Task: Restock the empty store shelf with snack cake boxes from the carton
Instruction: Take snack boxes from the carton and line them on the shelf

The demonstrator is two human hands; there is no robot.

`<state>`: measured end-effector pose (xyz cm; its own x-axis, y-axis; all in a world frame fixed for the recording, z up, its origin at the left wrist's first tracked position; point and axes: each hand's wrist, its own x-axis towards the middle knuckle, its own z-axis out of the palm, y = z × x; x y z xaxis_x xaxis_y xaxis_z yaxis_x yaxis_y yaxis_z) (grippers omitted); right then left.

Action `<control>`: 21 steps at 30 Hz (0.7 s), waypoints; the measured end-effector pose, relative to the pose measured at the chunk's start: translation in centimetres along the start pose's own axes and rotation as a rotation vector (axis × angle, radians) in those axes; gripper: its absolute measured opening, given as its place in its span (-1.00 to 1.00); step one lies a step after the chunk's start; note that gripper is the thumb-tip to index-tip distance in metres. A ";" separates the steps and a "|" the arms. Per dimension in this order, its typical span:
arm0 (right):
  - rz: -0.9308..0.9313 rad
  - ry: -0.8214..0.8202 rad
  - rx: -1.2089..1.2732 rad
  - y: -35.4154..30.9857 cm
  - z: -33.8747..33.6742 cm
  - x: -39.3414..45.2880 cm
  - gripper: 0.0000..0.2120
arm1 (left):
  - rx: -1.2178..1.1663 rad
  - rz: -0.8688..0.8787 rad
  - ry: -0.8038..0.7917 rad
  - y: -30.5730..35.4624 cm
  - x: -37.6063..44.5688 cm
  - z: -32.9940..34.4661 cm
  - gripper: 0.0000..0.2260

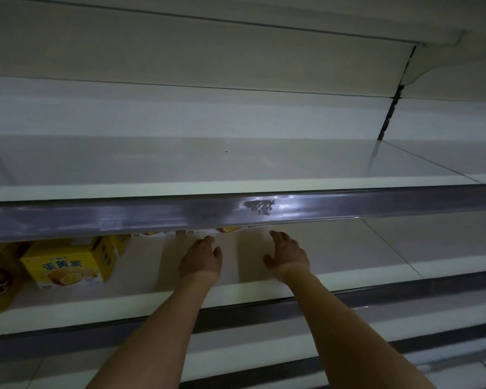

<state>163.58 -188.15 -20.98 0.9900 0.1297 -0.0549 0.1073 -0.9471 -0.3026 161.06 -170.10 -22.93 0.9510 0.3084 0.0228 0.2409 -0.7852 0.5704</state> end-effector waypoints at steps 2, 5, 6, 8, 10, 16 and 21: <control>0.015 0.028 0.003 0.4 -0.5 -1.0 -0.42 | 0.007 0.022 -0.037 0.7 -0.3 -0.1 -0.62; 0.052 0.077 0.009 0.8 -0.6 -3.1 -0.45 | 0.030 0.059 -0.083 1.4 -0.9 -0.1 -0.61; 0.075 0.100 0.005 0.9 -0.5 -3.9 -0.45 | 0.029 0.081 -0.093 1.7 -1.1 -0.2 -0.61; 0.123 0.156 0.000 0.7 -0.5 -5.2 -0.44 | 0.031 0.144 -0.120 2.1 -1.3 -0.4 -0.62; 0.166 0.207 -0.001 0.3 -0.6 -6.6 -0.44 | 0.040 0.211 -0.146 2.6 -1.6 -0.8 -0.63; 0.395 0.326 0.052 -2.0 0.2 -13.4 -0.46 | 0.052 0.599 -0.167 3.1 -6.1 -1.7 -0.71; 0.580 0.347 0.063 -2.7 2.4 -21.1 -0.47 | -0.038 0.776 -0.294 2.5 -11.6 -1.2 -0.68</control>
<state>142.16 -187.61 -21.31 0.8589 -0.5058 0.0805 -0.4449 -0.8147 -0.3719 150.39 -175.05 -20.82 0.8574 -0.4706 0.2083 -0.5060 -0.6970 0.5082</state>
